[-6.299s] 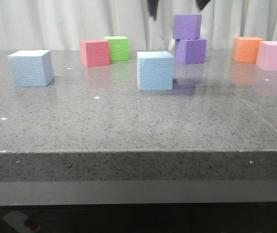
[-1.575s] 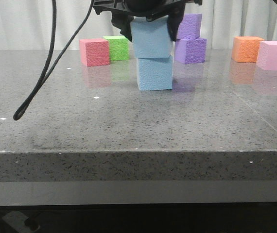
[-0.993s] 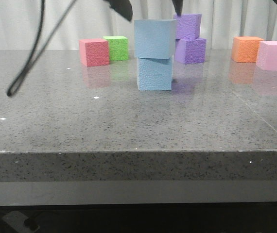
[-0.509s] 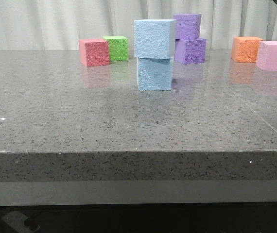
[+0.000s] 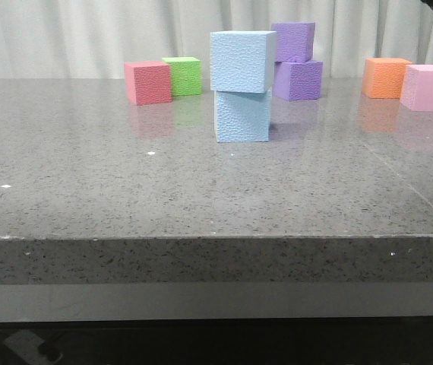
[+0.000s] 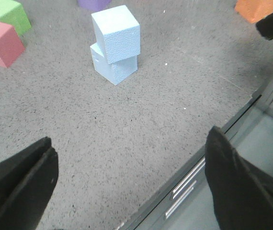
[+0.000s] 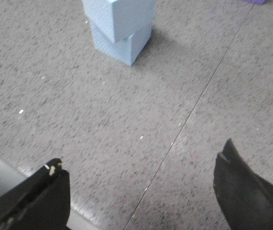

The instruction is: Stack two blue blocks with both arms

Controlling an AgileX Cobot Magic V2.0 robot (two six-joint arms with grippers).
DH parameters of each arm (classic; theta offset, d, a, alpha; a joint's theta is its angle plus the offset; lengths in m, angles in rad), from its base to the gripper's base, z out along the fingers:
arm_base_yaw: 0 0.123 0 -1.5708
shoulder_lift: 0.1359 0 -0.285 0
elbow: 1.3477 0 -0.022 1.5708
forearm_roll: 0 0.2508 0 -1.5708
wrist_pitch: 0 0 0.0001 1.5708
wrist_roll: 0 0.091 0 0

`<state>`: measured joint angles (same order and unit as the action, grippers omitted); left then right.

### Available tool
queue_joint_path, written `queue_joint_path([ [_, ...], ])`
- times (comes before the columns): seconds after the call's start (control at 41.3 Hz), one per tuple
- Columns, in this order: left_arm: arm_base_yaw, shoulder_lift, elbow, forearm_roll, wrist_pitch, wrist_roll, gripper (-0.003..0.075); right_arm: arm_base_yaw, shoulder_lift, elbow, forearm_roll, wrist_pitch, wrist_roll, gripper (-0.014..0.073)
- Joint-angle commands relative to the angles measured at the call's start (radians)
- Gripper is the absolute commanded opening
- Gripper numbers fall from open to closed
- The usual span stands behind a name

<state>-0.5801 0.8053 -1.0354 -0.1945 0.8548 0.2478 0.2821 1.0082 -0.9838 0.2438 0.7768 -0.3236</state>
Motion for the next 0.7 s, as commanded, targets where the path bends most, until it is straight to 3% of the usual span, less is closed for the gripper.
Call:
queue_joint_path([
  [0.0,0.002,-0.120,0.050,-0.023,-0.107,0.005,0.0607,-0.006,-0.064,-0.046,0.027,0.012,0.007,0.0616],
  [0.242,0.002,-0.275,0.132,-0.023,-0.131,0.001,0.0607,-0.006,-0.339,0.003,0.011,0.045,0.066,0.0612],
  [0.412,0.002,-0.277,0.133,-0.023,-0.129,-0.022,0.0607,-0.006,-0.512,0.076,-0.132,0.104,0.219,0.0612],
  [0.509,0.002,-0.277,0.133,-0.023,-0.130,-0.022,0.0607,-0.006,-0.568,0.102,-0.213,0.183,0.291,0.0612],
  [0.678,0.002,-0.277,0.133,-0.023,-0.132,-0.022,0.0607,-0.005,-0.610,0.109,-0.213,0.214,0.291,0.0612],
])
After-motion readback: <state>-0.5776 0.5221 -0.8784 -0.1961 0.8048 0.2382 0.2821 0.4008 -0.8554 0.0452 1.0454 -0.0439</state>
